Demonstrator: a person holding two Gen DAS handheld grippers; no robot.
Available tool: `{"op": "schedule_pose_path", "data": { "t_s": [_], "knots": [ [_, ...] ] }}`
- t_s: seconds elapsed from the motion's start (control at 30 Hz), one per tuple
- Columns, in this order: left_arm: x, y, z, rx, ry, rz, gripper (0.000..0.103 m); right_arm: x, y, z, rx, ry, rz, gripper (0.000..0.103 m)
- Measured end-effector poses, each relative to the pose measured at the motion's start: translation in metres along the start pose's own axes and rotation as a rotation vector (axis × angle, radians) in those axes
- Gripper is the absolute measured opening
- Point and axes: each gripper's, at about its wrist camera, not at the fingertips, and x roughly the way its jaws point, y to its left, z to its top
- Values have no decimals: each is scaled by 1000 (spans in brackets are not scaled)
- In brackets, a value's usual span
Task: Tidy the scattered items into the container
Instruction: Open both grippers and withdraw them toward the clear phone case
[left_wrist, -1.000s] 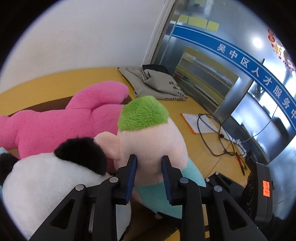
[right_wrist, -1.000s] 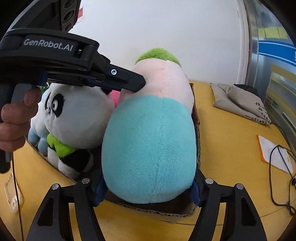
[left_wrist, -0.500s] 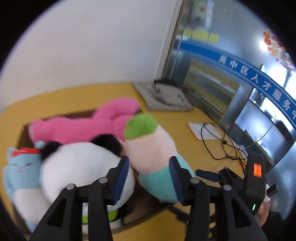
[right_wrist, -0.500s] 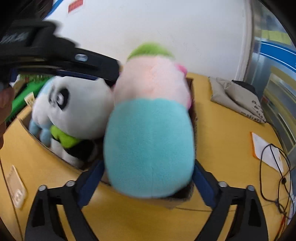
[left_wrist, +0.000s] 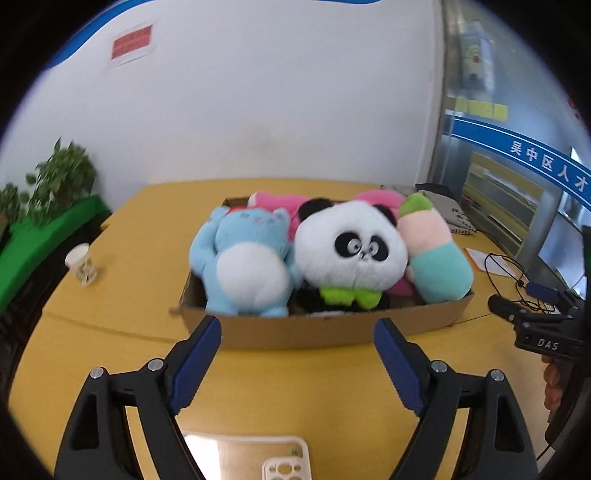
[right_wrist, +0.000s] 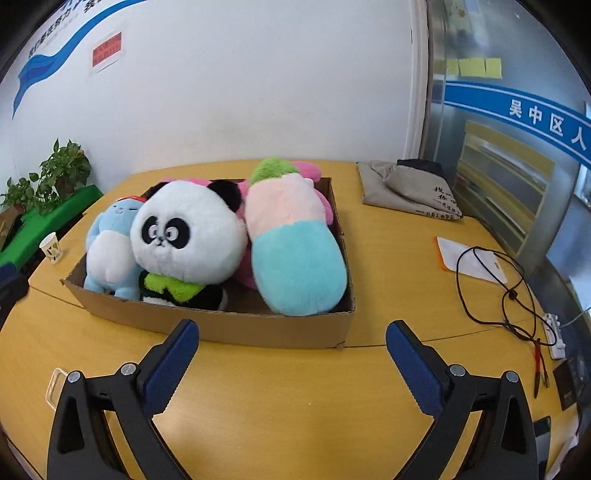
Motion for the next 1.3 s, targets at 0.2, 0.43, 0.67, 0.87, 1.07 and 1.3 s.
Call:
{"op": "schedule_pose_path", "data": {
  "t_s": [0.2, 0.43, 0.67, 0.87, 1.07, 1.3],
  "knots": [
    [-11, -1, -11, -17, -16, -12, 85, -22, 18, -3, -39, -26, -30, 103],
    [-17, -9, -13, -16, -25, -41, 85, -28, 22, -7, -51, -20, -50, 103],
    [-11, -11, -15, -24, 0, -28, 85, -28, 21, -8, -49, -21, -58, 103],
    [-8, -13, -15, -15, 4, -35, 85, -19, 26, -11, -64, -1, -53, 103],
    [-3, -5, -17, -17, 25, -49, 85, -12, 26, -12, -55, 11, -52, 103],
    [0, 32, -30, -45, 79, -52, 85, -2, 32, -20, -53, 50, -20, 103]
  ]
}}
